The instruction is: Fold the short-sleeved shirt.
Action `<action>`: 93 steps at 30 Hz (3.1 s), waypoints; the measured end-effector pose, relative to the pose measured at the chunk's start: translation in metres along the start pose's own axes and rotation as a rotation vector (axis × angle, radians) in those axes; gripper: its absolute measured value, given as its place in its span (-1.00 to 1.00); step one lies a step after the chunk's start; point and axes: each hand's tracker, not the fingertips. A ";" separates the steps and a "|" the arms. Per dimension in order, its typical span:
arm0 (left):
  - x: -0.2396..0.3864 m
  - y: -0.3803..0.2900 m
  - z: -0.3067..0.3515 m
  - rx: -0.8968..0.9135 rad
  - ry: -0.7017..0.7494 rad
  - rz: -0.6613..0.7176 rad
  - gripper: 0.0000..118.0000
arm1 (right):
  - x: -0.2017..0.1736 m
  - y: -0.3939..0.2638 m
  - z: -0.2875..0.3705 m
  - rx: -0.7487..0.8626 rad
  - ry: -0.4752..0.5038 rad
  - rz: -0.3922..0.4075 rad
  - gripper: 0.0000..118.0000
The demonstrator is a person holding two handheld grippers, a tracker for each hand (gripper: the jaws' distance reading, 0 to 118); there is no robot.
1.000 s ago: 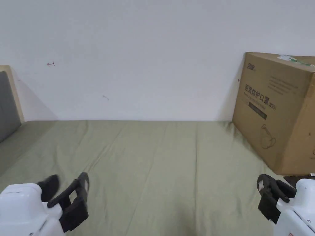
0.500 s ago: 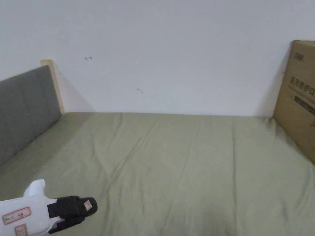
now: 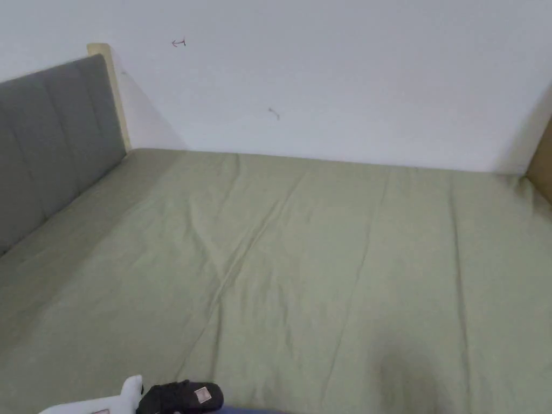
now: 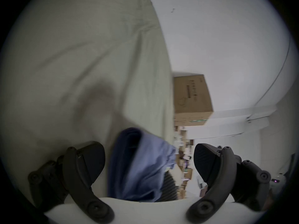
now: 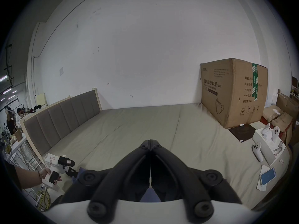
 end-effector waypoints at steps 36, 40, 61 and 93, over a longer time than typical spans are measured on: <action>0.210 -0.116 -0.131 -0.103 0.499 -0.569 0.75 | 0.063 -0.007 0.034 -0.057 -0.007 -0.228 -1.00; 0.194 -0.113 -0.105 -0.064 0.589 -0.571 0.44 | 0.067 -0.010 0.039 -0.051 -0.011 -0.211 -1.00; 0.128 -0.142 -0.176 -0.408 0.257 -0.304 -1.00 | 0.064 -0.030 0.027 -0.139 0.003 -0.215 -1.00; 0.019 -0.055 -0.084 -0.201 0.253 -0.109 -0.88 | 0.027 -0.022 -0.001 -0.258 0.044 -0.176 -1.00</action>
